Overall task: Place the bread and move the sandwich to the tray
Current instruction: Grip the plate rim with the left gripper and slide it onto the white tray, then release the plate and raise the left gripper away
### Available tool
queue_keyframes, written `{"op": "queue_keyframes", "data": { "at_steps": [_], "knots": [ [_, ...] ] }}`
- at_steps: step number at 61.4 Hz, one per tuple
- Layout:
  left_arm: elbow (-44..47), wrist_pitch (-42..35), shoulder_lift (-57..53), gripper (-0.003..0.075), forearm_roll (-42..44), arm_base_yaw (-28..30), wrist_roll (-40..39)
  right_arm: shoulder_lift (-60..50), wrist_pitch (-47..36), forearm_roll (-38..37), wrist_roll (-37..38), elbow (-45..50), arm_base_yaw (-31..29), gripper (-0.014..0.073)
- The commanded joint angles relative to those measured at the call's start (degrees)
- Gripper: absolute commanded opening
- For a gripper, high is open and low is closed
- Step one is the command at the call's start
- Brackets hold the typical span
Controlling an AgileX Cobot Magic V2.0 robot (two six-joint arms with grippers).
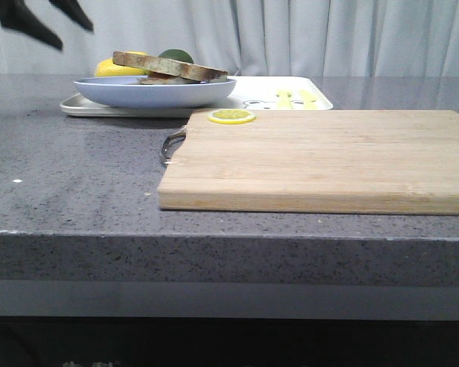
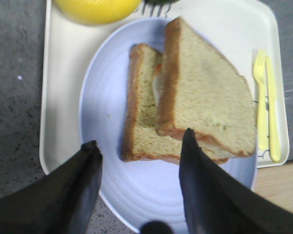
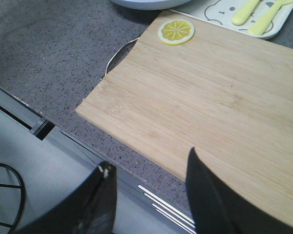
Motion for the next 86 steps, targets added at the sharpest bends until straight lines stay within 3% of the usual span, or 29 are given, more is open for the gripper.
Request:
{"op": "queue_keyframes", "data": {
  "at_steps": [1, 15, 37, 49, 59, 72, 86],
  "knots": [
    [-1.21, -1.72, -9.50, 0.0365, 2.18, -1.27, 1.16, -0.44, -3.58, 0.46, -0.24, -1.53, -0.04, 0.0363],
    [8.56, -6.14, -24.89, 0.0365, 11.80, -4.64, 2.43, -0.44, -3.58, 0.46, -0.24, -1.53, -0.04, 0.0363],
    [42.56, -21.73, -50.06, 0.0365, 15.06, -13.98, 8.65, -0.44, -3.58, 0.46, -0.24, -1.53, -0.04, 0.0363],
    [57.54, -24.29, -61.68, 0.0365, 20.01, -21.40, 8.65, -0.44, -3.58, 0.46, -0.24, -1.53, -0.04, 0.0363],
    [67.31, -25.96, -72.07, 0.0365, 24.29, -22.59, 5.77, -0.44, -3.58, 0.46, -0.24, -1.53, -0.04, 0.0363],
    [74.63, -25.47, -83.47, 0.0365, 37.97, -22.52, -4.58, -0.44, -3.53, 0.54, -0.24, -1.53, -0.04, 0.0363],
    [75.10, -25.58, -88.91, 0.0365, 39.10, -22.52, -6.26, -0.44, -3.77, 0.47, -0.24, -1.53, -0.04, 0.0363]
  ]
}}
